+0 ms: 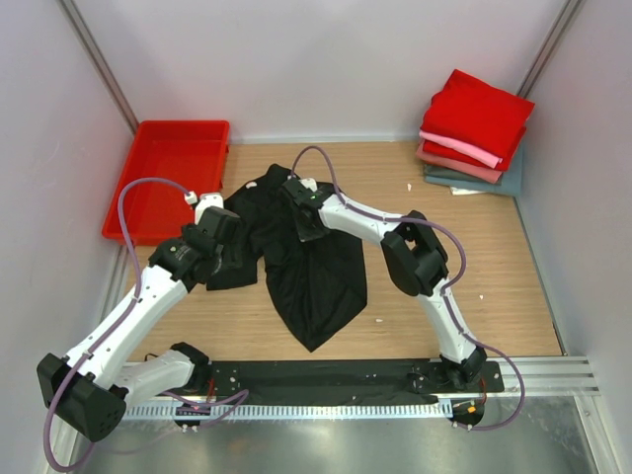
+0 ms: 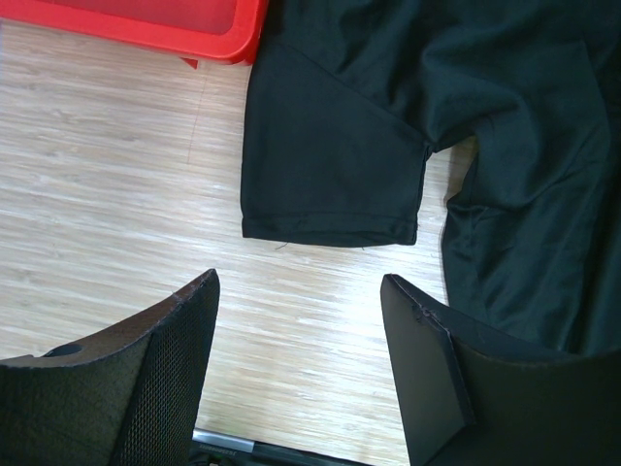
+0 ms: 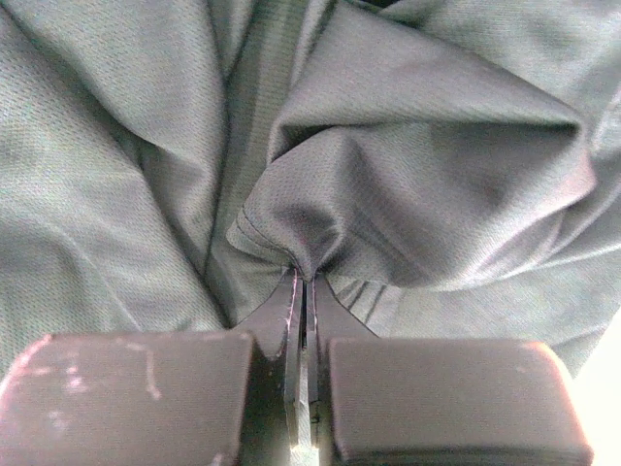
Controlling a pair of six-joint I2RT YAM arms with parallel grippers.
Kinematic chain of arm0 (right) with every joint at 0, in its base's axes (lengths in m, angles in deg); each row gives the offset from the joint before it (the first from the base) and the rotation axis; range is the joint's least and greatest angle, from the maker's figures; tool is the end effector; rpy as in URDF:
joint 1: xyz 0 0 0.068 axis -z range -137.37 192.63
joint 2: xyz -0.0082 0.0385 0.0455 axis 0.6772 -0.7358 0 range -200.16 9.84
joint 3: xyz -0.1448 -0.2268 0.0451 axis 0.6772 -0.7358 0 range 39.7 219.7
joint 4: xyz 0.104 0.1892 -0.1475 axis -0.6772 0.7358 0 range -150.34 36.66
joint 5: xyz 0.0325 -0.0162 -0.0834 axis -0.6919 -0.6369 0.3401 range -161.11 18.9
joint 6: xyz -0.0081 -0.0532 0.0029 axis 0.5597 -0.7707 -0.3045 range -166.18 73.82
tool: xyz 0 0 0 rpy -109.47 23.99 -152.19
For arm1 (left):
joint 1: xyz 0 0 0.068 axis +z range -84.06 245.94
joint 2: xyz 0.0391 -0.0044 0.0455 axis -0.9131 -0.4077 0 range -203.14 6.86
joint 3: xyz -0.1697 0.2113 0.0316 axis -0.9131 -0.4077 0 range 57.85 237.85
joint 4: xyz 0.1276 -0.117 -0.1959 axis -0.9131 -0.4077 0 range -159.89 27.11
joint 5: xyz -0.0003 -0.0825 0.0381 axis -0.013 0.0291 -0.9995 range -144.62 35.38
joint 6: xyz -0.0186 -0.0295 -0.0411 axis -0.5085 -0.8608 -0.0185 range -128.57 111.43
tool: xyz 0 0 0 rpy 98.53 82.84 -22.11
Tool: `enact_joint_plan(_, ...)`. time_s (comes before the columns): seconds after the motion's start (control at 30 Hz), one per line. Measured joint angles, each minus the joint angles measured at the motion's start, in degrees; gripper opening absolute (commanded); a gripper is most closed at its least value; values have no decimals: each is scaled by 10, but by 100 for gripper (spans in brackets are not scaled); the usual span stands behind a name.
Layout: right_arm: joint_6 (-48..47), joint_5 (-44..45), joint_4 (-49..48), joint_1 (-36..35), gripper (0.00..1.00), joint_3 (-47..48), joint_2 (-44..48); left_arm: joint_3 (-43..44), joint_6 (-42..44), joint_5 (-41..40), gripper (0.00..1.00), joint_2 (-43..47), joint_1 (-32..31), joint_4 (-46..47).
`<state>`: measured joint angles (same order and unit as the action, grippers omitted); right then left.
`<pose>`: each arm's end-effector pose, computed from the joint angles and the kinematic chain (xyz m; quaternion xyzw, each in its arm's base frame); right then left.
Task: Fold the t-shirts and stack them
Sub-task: Flatten the tshirt out
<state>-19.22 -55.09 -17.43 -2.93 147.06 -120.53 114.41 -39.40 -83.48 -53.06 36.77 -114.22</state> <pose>0.3461 0.3388 0.1753 -0.1278 0.9604 0.0123 0.2471 0.1800 -0.0807 0.3017 -0.0889 0.9217 0.0588 0.3730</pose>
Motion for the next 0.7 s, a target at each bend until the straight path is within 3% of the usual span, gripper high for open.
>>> enact_joint_plan(0.3,-8,30,28,6,1,-17,59,0,0,0,68,0,0,0)
enact_joint_plan(0.57,-28,68,19,92,2,-176,282,0,0,0,68,-3,0,0)
enact_joint_plan(0.63,-34,72,7,137,10,-237,350,0,0,0,68,-4,0,0)
enact_joint_plan(0.67,-37,73,2,163,38,-271,380,0,0,0,68,-3,0,-1)
enact_joint_plan(0.7,-40,72,-8,194,57,-306,406,0,0,2,68,-3,0,0)
